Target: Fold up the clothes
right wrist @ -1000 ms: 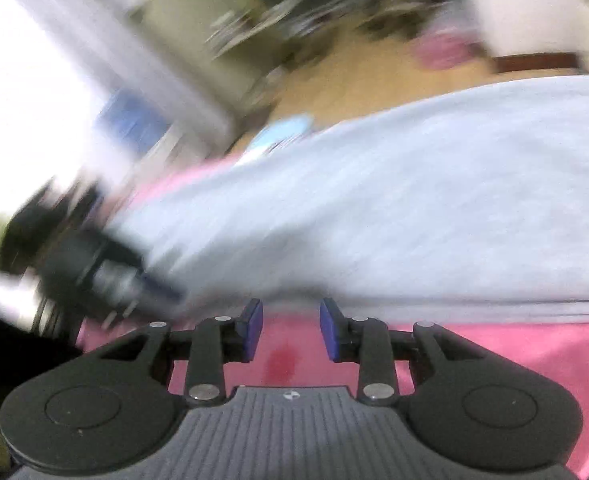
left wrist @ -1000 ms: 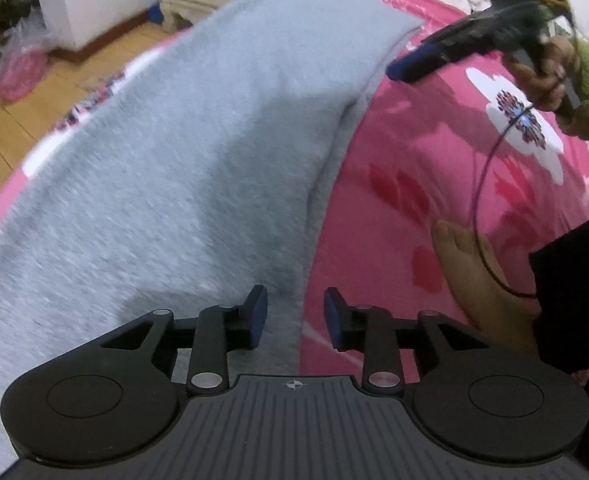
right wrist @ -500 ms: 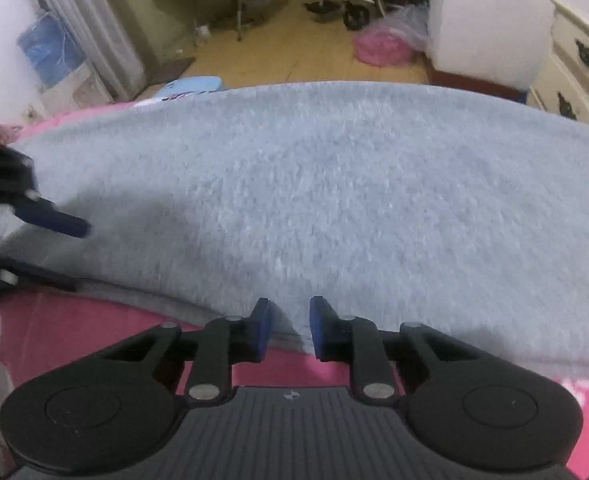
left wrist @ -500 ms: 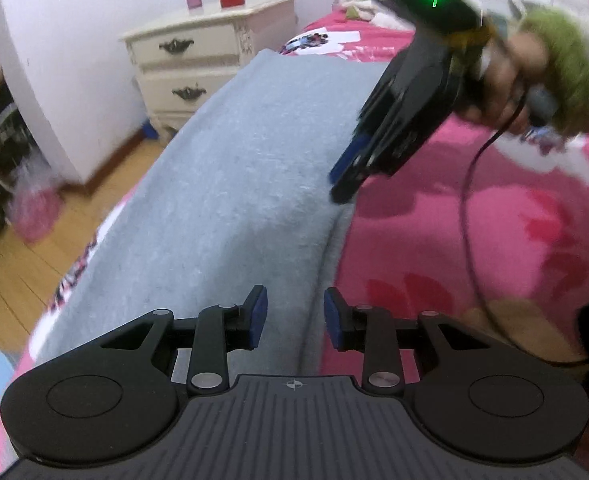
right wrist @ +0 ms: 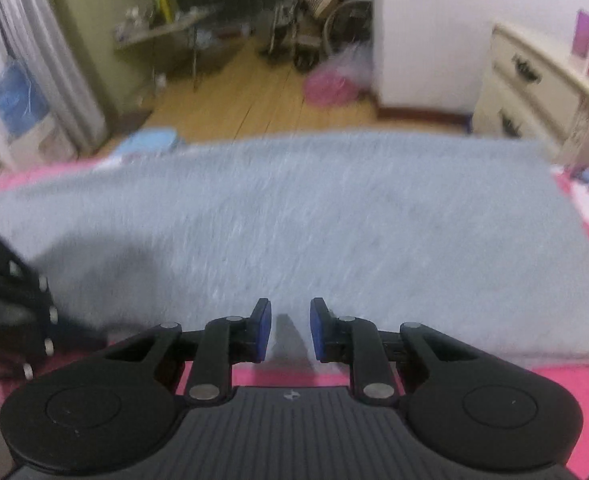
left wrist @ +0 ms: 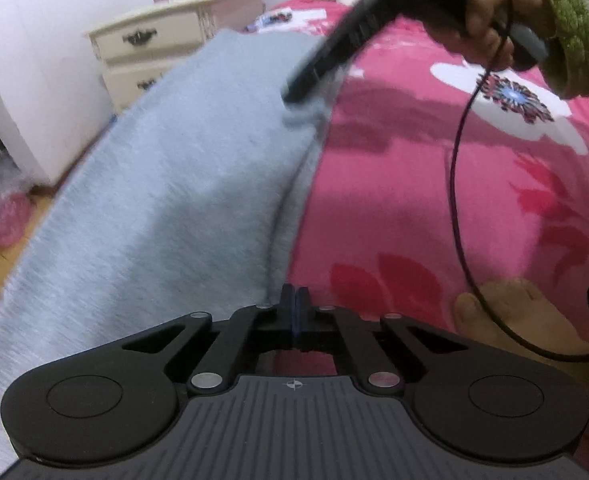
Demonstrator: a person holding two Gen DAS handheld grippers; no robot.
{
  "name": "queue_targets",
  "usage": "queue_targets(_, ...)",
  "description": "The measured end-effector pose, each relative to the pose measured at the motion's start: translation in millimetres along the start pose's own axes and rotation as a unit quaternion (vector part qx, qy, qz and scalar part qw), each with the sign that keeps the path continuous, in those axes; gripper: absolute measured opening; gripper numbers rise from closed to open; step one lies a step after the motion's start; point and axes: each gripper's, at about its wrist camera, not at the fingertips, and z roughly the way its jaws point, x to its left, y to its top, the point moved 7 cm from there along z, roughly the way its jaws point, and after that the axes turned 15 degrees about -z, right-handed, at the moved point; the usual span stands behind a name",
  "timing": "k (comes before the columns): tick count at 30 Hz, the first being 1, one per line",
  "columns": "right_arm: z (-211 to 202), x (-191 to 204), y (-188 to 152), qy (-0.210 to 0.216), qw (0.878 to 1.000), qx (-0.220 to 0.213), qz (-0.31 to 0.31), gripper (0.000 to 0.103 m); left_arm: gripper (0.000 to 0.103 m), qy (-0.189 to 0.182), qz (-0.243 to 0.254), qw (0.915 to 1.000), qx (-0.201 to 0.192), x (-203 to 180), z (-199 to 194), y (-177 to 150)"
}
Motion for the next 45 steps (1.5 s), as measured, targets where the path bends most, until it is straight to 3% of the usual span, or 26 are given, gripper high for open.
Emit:
queue_targets(3,20.9,-14.7,-23.4,-0.008,0.999,0.034,0.017,0.021,0.0,-0.034,-0.036,0.9987,0.011,1.9,-8.8,2.6)
queue_targets(6,16.9,-20.2,-25.5,-0.013,0.999,0.034,0.031,0.021,0.001,-0.062,-0.051,0.9964,0.027,6.5,-31.8,3.7)
queue_targets(8,6.7,-10.6,-12.0,-0.012,1.0,0.019,0.012,0.023,0.002,-0.049,-0.042,0.9966,0.052,17.2,-45.1,0.9)
queue_targets(12,6.5,52.2,28.2,0.057,0.995,-0.018,-0.081,0.023,0.003,-0.021,-0.024,0.9941,0.103,38.8,-72.5,-4.6)
queue_targets(14,19.4,86.7,38.7,0.087,0.987,-0.013,-0.135,0.022,0.003,0.001,-0.009,0.9908,0.135,52.5,-87.6,-9.6)
queue_targets(16,40.5,111.2,33.0,0.101,0.976,0.032,-0.188,0.022,0.003,0.039,0.001,0.9857,0.164,69.1,-102.5,-17.6)
queue_targets(18,56.8,116.8,14.2,0.077,0.959,0.095,-0.255,0.023,0.003,0.064,-0.014,0.986,0.153,77.4,-112.0,-22.7)
queue_targets(23,32.1,111.5,26.5,0.027,0.932,0.155,-0.328,0.024,0.011,0.128,-0.053,0.9822,0.126,98.2,-136.7,-35.8)
queue_targets(25,22.0,114.5,44.6,0.039,0.933,0.146,-0.326,0.024,0.012,0.154,-0.069,0.979,0.115,106.5,-146.9,-41.1)
queue_targets(28,21.7,132.4,73.7,0.072,0.946,0.117,-0.293,0.024,0.012,0.192,-0.092,0.9722,0.098,119.0,-162.7,-49.4)
queue_targets(31,35.3,160.8,86.4,0.11,0.959,0.095,-0.245,0.025,0.022,0.187,-0.13,0.9722,0.054,106.1,-147.3,-58.5)
queue_targets(33,53.2,174.7,74.9,0.123,0.96,0.102,-0.229,0.025,0.025,0.195,-0.14,0.9697,0.046,99.3,-132.2,-70.9)
queue_targets(36,71.4,177.1,36.9,0.1,0.95,0.139,-0.263,0.025,0.027,0.218,-0.134,0.9662,0.031,100.7,-122.0,-85.1)
queue_targets(40,56.7,157.2,30.3,0.08,0.953,0.155,-0.25,0.025,0.029,0.21,-0.116,0.9708,0.009,99.0,-127.4,-91.3)
queue_targets(45,34.8,154.5,63.4,0.09,0.978,0.075,-0.172,0.026,0.031,0.195,-0.099,0.9758,-0.008,95.5,-130.9,-95.4)
